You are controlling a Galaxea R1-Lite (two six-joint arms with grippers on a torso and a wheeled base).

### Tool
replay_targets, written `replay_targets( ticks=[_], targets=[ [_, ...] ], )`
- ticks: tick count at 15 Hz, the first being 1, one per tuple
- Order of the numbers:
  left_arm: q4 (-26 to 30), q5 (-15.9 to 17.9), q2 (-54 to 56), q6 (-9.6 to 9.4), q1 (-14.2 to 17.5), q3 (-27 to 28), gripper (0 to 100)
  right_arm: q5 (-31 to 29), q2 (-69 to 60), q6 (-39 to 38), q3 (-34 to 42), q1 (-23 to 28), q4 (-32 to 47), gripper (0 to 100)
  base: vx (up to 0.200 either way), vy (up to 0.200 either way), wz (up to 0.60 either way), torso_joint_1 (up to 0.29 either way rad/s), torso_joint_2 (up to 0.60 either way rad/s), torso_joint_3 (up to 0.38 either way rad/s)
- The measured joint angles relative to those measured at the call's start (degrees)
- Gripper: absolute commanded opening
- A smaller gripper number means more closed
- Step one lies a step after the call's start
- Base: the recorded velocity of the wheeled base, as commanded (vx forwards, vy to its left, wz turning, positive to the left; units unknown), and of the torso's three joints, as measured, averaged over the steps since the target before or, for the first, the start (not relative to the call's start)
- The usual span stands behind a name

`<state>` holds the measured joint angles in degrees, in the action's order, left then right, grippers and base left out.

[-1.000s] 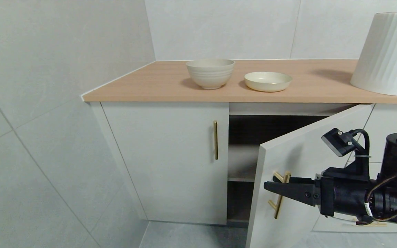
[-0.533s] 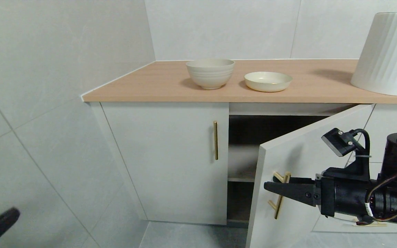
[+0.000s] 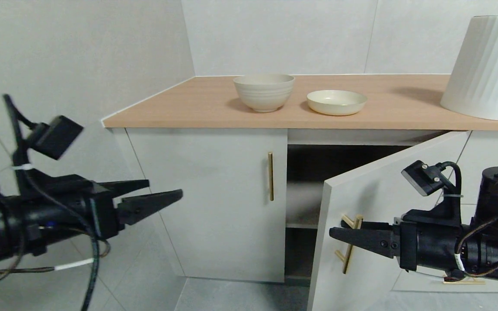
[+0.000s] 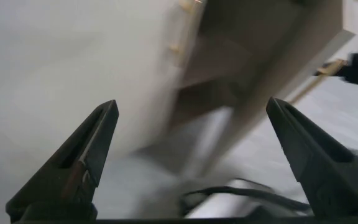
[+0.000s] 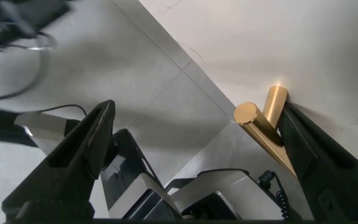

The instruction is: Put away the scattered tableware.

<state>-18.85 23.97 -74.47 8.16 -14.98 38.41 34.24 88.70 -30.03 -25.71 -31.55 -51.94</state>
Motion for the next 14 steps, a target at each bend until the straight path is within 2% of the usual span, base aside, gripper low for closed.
replay_targets(
  ticks=[1,3,5,6,8,10,12,14],
  targets=[
    [-4.1,0.0,-3.8,1.69,-2.4,-1.5,100,0.0,0.1,0.0,0.0,0.0,-0.1,100,0.000,0.000,0.00,0.000,0.00,0.000],
    [-10.5,0.0,-10.2,3.67,-5.9,-4.0,100,0.0,0.2,0.0,0.1,-0.1,0.0,100,0.000,0.000,0.00,0.000,0.00,0.000],
    [-14.3,0.0,-15.2,6.46,-9.8,-5.7,100,0.0,0.3,0.0,0.1,-0.1,0.1,100,0.000,0.000,0.00,0.000,0.00,0.000],
    [-15.3,-0.1,-16.9,7.69,-11.4,-6.1,0,0.0,0.4,0.0,0.1,-0.2,0.1,100,0.000,0.000,0.00,0.000,0.00,0.000],
    [-16.3,-0.2,-19.3,8.07,-13.1,-6.3,0,0.0,0.5,0.0,0.2,-0.2,0.2,100,0.000,0.000,0.00,0.000,0.00,0.000],
    [-17.3,-1.2,-20.9,7.80,-13.5,-5.9,0,0.0,0.8,0.0,0.2,-0.2,0.3,100,0.000,0.000,0.00,0.000,0.00,0.000],
    [-19.4,-4.1,-22.3,6.62,-13.6,-5.3,0,0.0,1.2,0.0,0.2,-0.2,0.2,100,0.000,0.000,0.00,0.000,0.00,0.000],
    [-22.0,-5.4,-24.8,4.73,-13.8,-3.9,0,0.0,1.8,0.0,0.2,-0.2,0.3,100,0.000,0.000,0.00,0.000,0.00,0.000]
  ],
)
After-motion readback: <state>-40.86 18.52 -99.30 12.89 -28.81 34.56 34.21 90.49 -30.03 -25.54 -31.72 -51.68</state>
